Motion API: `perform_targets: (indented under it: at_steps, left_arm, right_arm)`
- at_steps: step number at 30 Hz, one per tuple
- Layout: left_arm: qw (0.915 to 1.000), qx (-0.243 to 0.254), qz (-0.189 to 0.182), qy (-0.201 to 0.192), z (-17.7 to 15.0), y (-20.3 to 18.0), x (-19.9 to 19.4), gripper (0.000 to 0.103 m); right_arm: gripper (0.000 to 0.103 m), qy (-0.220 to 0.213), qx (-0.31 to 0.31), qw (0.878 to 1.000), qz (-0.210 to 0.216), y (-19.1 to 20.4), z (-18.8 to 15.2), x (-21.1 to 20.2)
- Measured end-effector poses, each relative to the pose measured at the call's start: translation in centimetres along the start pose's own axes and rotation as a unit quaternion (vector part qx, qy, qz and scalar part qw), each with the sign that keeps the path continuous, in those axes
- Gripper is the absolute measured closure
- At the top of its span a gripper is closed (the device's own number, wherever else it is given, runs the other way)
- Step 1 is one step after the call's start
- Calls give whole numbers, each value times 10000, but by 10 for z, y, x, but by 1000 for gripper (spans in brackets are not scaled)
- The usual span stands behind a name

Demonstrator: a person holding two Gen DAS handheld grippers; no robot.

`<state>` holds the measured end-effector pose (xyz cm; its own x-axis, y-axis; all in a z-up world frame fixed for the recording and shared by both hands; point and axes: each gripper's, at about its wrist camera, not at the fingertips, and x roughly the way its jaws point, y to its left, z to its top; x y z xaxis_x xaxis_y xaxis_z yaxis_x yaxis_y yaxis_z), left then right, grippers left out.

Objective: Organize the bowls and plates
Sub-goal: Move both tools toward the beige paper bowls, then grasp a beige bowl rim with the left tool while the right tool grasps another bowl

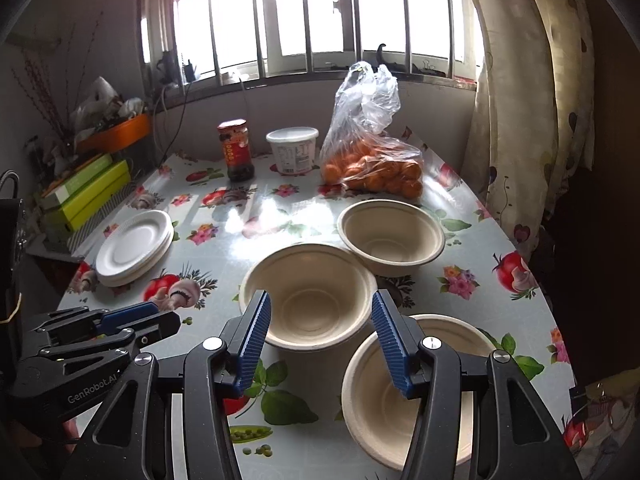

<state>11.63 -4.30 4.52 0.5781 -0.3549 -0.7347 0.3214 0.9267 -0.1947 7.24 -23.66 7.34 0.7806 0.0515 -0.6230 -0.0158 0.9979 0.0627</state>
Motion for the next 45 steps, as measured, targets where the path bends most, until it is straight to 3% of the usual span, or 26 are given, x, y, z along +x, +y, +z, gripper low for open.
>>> perform_targets:
  at_steps: [18,32,45]
  left_arm:
    - [9934,557,-912,412,-7,-80,35,75]
    - [9898,675,-1089,620,-12,-108,57,75]
    - [9908,623,-1024,631,-14,-111,65,75]
  right_arm:
    - [50,27,970,9922,-779,-111,-35,-26]
    - [51,294,1254,9907,-441,-142,-62,-14]
    - [80,392,1394,9895,-38,-145,-72,-4]
